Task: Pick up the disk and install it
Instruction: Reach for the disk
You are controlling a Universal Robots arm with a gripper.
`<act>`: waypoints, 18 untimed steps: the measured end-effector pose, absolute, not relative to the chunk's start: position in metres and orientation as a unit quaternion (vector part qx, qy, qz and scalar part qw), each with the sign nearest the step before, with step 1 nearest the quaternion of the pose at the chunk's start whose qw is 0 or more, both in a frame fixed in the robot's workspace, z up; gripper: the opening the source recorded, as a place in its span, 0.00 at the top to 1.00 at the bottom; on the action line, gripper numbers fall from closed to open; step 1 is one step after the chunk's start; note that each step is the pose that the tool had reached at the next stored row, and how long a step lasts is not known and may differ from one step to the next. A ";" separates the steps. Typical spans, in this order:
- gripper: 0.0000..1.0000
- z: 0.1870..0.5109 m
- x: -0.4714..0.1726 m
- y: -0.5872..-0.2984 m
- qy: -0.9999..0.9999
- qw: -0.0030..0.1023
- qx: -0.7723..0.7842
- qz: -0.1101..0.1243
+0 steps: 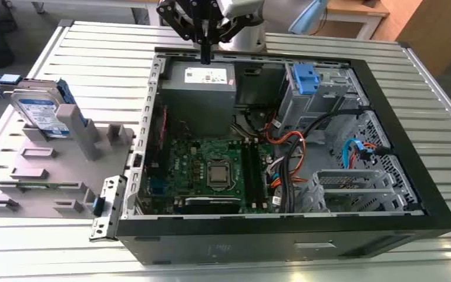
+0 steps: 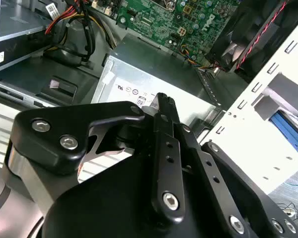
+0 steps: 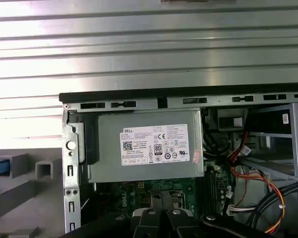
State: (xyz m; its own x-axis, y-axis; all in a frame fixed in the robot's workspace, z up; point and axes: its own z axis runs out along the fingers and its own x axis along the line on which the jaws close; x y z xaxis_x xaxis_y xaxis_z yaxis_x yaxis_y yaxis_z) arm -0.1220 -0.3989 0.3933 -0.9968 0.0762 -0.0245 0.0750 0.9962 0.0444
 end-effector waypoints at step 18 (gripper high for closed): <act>0.89 0.393 -0.126 -0.399 0.999 0.013 0.038 0.022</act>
